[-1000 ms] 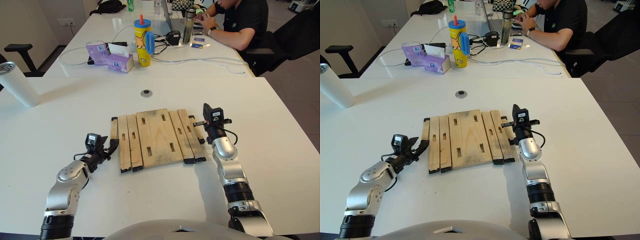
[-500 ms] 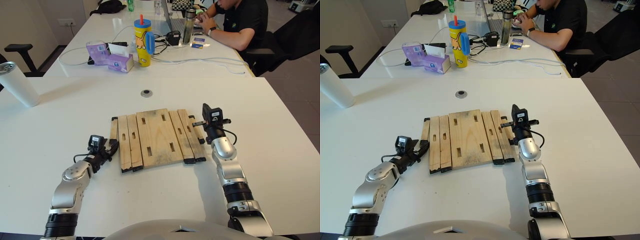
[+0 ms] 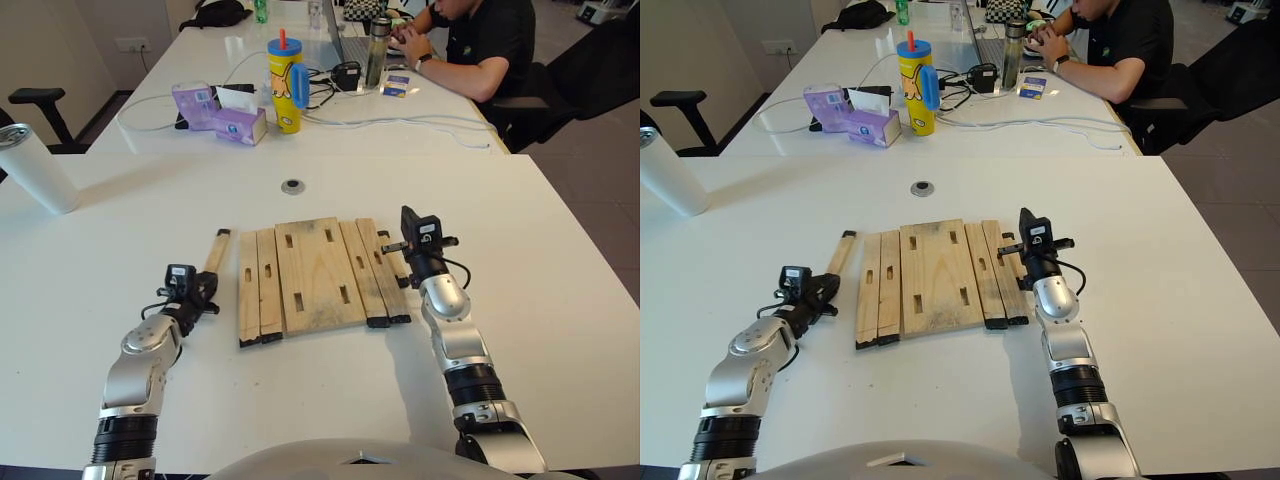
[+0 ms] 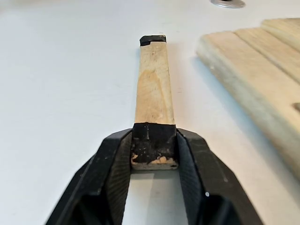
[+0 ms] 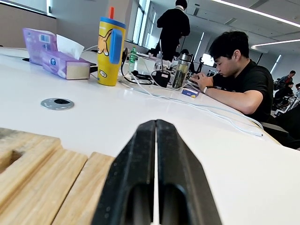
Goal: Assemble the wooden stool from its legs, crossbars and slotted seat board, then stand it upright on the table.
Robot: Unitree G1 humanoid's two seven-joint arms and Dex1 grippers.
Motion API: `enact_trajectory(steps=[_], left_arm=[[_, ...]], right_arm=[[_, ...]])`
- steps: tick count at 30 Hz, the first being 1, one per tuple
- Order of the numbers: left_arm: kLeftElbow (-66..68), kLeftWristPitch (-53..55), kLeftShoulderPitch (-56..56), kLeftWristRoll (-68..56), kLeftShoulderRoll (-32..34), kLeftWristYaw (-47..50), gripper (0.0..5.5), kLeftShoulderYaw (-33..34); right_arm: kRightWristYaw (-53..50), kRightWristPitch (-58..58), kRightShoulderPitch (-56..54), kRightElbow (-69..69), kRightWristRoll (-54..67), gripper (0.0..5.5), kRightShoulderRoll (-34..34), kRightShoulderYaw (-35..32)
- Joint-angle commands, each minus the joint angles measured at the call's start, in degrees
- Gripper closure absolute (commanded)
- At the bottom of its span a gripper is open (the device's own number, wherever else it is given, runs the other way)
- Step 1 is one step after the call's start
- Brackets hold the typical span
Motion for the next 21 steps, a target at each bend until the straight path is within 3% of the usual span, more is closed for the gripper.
enact_trajectory(steps=[1,7,13,21], left_arm=[[-2.19,-8.99,-2.83,-0.16,-0.83,-0.17,4.14,2.20],[-9.34,-15.01,-1.09,-1.89,-2.06,-7.54,4.14,-3.87],[-12.39,-16.12,-1.47,-0.76,-3.05,-10.31,4.14,-9.78],[-15.49,-15.55,-1.33,-1.42,-2.81,-14.25,4.14,-14.60]], right_arm=[[4.47,2.13,-0.79,-4.52,4.19,5.50,1.10,0.98],[16.82,27.52,-0.50,-16.96,30.33,4.75,4.97,0.50],[15.50,50.07,-0.80,-24.67,53.02,3.87,6.27,-3.79],[10.17,59.23,-3.14,-25.35,64.02,2.82,6.95,-8.07]])
